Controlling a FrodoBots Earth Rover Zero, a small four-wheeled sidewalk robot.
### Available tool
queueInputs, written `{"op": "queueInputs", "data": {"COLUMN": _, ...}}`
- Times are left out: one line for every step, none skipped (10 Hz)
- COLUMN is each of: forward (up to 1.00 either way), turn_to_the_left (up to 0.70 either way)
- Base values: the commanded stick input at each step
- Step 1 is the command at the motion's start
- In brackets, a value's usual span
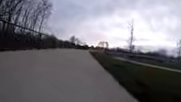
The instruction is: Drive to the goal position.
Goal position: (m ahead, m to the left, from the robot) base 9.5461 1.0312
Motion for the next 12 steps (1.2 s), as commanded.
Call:
{"op": "queueInputs", "data": {"forward": 1.00, "turn_to_the_left": 0.00}}
{"op": "queueInputs", "data": {"forward": 1.00, "turn_to_the_left": 0.00}}
{"op": "queueInputs", "data": {"forward": 1.00, "turn_to_the_left": 0.01}}
{"op": "queueInputs", "data": {"forward": 1.00, "turn_to_the_left": 0.03}}
{"op": "queueInputs", "data": {"forward": 1.00, "turn_to_the_left": 0.08}}
{"op": "queueInputs", "data": {"forward": 1.00, "turn_to_the_left": 0.26}}
{"op": "queueInputs", "data": {"forward": 1.00, "turn_to_the_left": 0.32}}
{"op": "queueInputs", "data": {"forward": 1.00, "turn_to_the_left": 0.23}}
{"op": "queueInputs", "data": {"forward": 1.00, "turn_to_the_left": 0.12}}
{"op": "queueInputs", "data": {"forward": 1.00, "turn_to_the_left": 0.00}}
{"op": "queueInputs", "data": {"forward": 1.00, "turn_to_the_left": 0.00}}
{"op": "queueInputs", "data": {"forward": 1.00, "turn_to_the_left": 0.00}}
